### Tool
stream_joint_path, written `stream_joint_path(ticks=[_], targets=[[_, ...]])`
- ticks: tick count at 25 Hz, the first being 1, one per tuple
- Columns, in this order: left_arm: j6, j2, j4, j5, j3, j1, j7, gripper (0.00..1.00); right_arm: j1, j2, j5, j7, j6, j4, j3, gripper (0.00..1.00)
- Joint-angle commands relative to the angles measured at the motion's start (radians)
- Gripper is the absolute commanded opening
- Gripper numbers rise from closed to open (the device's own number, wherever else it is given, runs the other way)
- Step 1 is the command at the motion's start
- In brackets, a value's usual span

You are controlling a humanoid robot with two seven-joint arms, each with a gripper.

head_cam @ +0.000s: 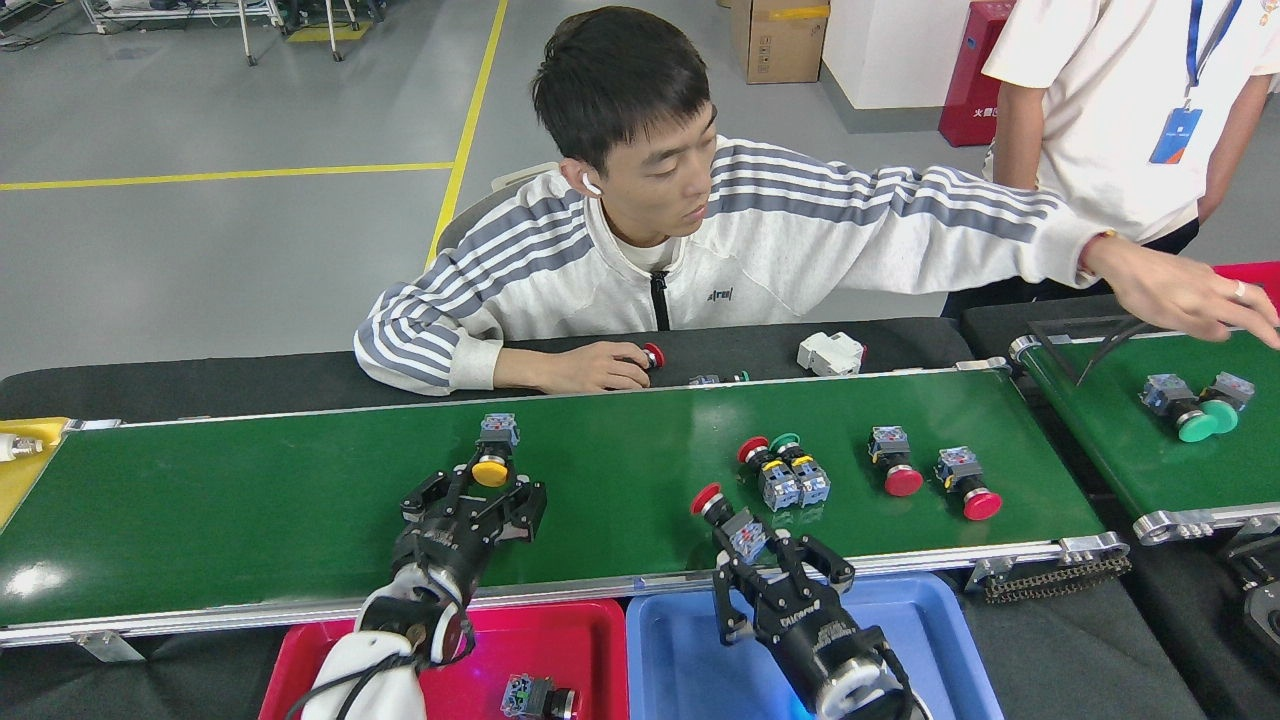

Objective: Pick switch part from conveyor to tray

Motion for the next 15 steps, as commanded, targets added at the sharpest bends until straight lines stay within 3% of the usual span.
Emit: stream_joint_path(ticks=[1, 2, 3, 4, 5, 6, 11, 15], targets=[[-0.212, 0.021, -0.148, 0.004, 0.008, 0.08, 0.0, 0.36, 0.018, -0.002, -0.001, -0.009, -0.142, -0.049, 0.002, 0.02], [-0.234, 0.025, -0.201, 0.004, 0.016, 0.135, 0.0, 0.66, 0.029, 0.0, -0.001, -0.008, -0.198, -0.058, 0.014, 0.04], [-0.234, 0.017, -0.223, 0.004, 0.022, 0.165, 0.0, 0.91, 0.033, 0.001, -0.001, -0.008, -0.224, -0.058, 0.03, 0.13], [-0.238, 0.011, -0.226, 0.006, 0.025, 0.186, 0.004, 1.0, 0.038, 0.0, 0.0, -0.008, -0.244, -0.058, 0.054, 0.42], [-0.24, 0.016, -0.224, 0.007, 0.026, 0.201, 0.007, 1.0, 0.04, 0.001, 0.0, -0.008, -0.243, -0.053, 0.08, 0.93], [-0.24, 0.013, -0.224, 0.007, 0.028, 0.209, 0.007, 1.0, 0.041, 0.004, 0.002, -0.008, -0.243, -0.047, 0.1, 0.99], [-0.197, 0.008, -0.223, 0.009, 0.039, 0.208, 0.007, 1.0, 0.03, 0.018, 0.0, -0.011, -0.243, -0.007, 0.117, 1.0], [0.148, 0.004, -0.195, 0.033, 0.132, 0.214, 0.007, 1.0, 0.037, 0.023, -0.012, -0.049, -0.241, -0.016, 0.053, 1.0]])
